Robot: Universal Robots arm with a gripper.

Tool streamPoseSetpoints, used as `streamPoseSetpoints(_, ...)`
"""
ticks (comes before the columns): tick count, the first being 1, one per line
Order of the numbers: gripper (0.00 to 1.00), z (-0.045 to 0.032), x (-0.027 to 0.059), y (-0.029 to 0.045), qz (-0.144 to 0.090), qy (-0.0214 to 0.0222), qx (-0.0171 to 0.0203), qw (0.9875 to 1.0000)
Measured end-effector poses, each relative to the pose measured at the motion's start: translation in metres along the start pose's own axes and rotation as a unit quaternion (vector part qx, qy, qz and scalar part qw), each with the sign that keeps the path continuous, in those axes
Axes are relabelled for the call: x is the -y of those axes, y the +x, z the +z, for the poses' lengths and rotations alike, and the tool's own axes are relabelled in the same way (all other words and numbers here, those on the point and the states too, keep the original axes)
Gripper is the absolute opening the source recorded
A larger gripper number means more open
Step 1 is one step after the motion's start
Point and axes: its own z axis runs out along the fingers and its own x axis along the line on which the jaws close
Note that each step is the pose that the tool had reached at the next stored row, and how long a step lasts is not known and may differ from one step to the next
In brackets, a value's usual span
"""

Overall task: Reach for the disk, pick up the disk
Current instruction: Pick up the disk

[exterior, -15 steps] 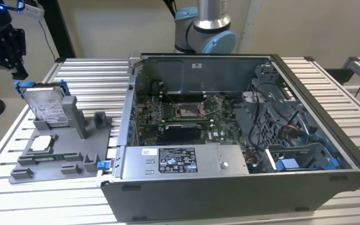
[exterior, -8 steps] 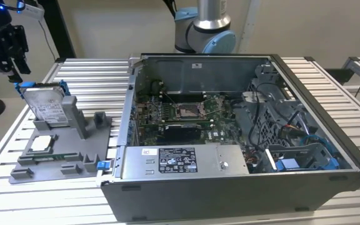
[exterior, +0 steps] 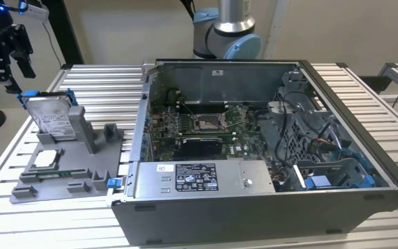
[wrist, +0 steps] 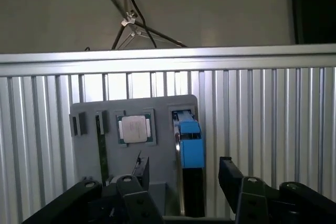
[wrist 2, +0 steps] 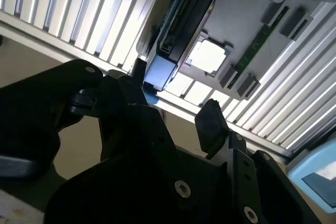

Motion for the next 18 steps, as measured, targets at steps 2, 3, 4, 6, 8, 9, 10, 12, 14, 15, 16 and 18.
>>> streamPoseSetpoints(2,1.0,0.0027,-0.0001,-0.0006,0.0,-0.0002,-0.0001,1.0)
streamPoseSetpoints(3,1.0,0.0047,-0.0001,-0.0009,0.0,-0.0001,0.0,1.0)
streamPoseSetpoints(4,1.0,0.0065,-0.0001,-0.0012,0.0,-0.0001,0.0,1.0)
streamPoseSetpoints(6,1.0,0.0102,0.0,-0.0019,0.0,-0.0001,0.0,1.0)
streamPoseSetpoints(8,1.0,0.0137,-0.0001,-0.0025,0.0,-0.0001,0.0,1.0)
streamPoseSetpoints(9,1.0,0.0156,-0.0001,-0.0028,0.0,-0.0001,-0.0001,1.0)
streamPoseSetpoints(10,1.0,0.0174,0.0,-0.0031,0.0,-0.0001,-0.0001,1.0)
streamPoseSetpoints(12,1.0,0.0211,0.0,-0.0037,-0.002,-0.0001,0.0,1.0)
streamPoseSetpoints(14,1.0,0.0248,0.0001,-0.0042,-0.003,0.0,0.0,1.0)
streamPoseSetpoints(15,1.0,0.0266,0.0001,-0.0044,-0.003,-0.0001,-0.0001,1.0)
streamPoseSetpoints(16,1.0,0.0285,0.0001,-0.0044,-0.003,-0.0001,-0.0001,1.0)
streamPoseSetpoints(18,1.0,0.0321,0.0001,-0.0047,-0.003,-0.0001,-0.0001,1.0)
